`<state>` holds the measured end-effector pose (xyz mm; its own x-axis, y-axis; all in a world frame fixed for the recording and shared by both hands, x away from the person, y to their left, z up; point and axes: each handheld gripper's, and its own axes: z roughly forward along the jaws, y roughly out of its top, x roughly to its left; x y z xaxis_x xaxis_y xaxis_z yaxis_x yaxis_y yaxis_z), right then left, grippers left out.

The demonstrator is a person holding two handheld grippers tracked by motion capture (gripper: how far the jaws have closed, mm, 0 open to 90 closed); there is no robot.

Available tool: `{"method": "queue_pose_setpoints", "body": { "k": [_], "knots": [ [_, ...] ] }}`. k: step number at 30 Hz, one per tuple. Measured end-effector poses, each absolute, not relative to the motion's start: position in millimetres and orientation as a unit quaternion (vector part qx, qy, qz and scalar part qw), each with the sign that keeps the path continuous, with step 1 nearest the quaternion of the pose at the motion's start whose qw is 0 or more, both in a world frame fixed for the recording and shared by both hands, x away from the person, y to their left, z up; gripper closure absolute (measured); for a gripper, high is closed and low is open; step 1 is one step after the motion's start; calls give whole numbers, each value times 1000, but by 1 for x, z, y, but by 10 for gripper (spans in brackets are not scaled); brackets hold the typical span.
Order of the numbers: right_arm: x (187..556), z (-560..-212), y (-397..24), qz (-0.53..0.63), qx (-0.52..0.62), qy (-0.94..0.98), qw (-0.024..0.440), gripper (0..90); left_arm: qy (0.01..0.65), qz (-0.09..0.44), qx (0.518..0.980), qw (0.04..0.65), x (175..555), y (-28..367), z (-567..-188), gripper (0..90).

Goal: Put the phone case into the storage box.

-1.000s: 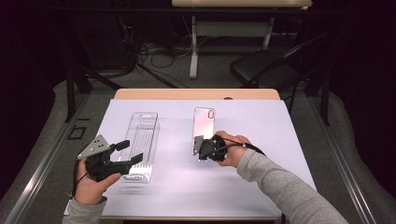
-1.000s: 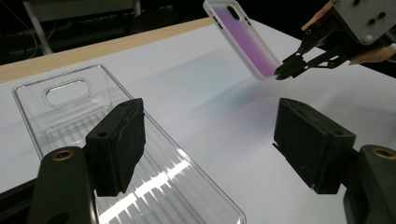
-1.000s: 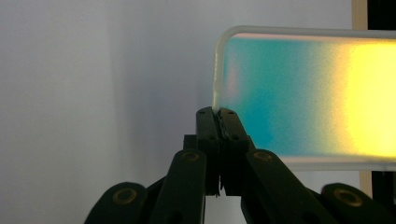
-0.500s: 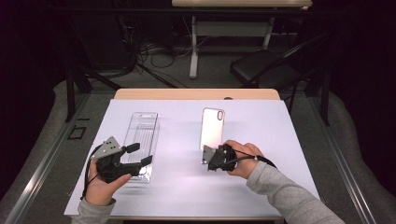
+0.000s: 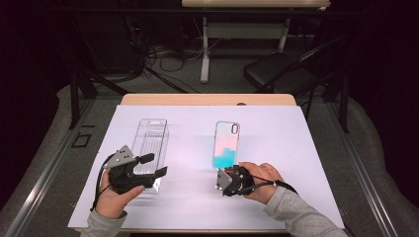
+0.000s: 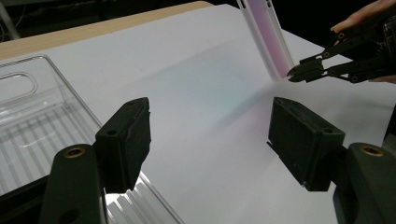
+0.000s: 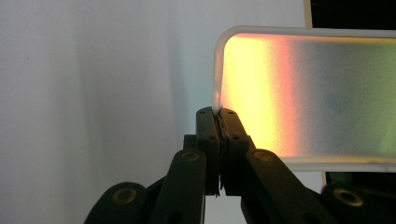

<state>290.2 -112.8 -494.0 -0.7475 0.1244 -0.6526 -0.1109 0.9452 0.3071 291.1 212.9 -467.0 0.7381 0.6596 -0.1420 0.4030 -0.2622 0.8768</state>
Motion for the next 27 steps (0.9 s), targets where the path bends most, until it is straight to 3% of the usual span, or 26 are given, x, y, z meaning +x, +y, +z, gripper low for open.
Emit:
{"method": "queue_pose_setpoints", "body": {
  "k": [27],
  "knots": [
    [265, -501, -96, 188, -12, 896, 402, 888, 326, 83, 784, 521, 314, 176, -457, 367]
  ]
}}
